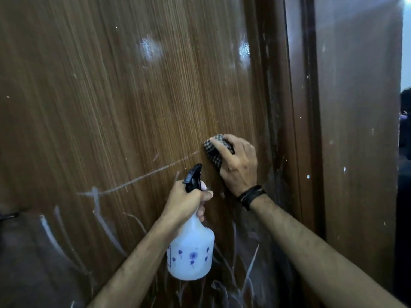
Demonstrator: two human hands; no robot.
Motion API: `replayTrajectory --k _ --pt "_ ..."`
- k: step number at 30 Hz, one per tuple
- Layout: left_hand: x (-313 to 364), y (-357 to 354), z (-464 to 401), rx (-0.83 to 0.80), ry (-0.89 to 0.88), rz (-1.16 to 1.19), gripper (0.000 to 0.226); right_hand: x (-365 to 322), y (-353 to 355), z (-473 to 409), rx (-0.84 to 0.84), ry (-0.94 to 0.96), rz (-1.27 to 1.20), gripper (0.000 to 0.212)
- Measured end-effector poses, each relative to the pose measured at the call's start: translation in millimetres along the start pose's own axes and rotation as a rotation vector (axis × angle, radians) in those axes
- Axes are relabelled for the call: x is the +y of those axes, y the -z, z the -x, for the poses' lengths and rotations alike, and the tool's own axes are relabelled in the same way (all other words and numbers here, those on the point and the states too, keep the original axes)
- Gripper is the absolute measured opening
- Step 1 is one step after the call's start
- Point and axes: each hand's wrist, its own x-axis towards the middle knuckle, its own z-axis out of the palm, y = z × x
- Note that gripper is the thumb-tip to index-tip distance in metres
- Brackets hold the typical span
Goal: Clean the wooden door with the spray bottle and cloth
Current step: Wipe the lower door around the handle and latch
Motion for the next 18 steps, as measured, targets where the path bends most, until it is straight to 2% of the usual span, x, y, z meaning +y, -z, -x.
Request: replayTrajectory --k 3,5,9,12,14,18 --pt "6 -2 1 0.006 -0.016 0.013 0.01 8 3 2 -0.011 0.037 0.019 0.057" --pt "7 -3 1 -0.013 -0.016 0.016 0.01 12 5 28 -0.029 -0.007 -0.014 0.06" --pt "3 -9 -6 -0.035 0.002 0.03 0.01 18 16 78 -0.09 -0.176 -0.042 0.049" --pt "1 -22 -8 -0.028 0.01 0.041 0.012 32 23 47 -0.019 -0.277 -0.028 0.039" --pt "0 -32 -11 -0.036 0.012 0.031 0.014 42 26 16 0.019 -0.248 0.029 0.038" --pt "4 -40 -17 -0.06 0.005 0.03 0.013 53 32 -19 -0.043 -0.1 0.144 0.044"
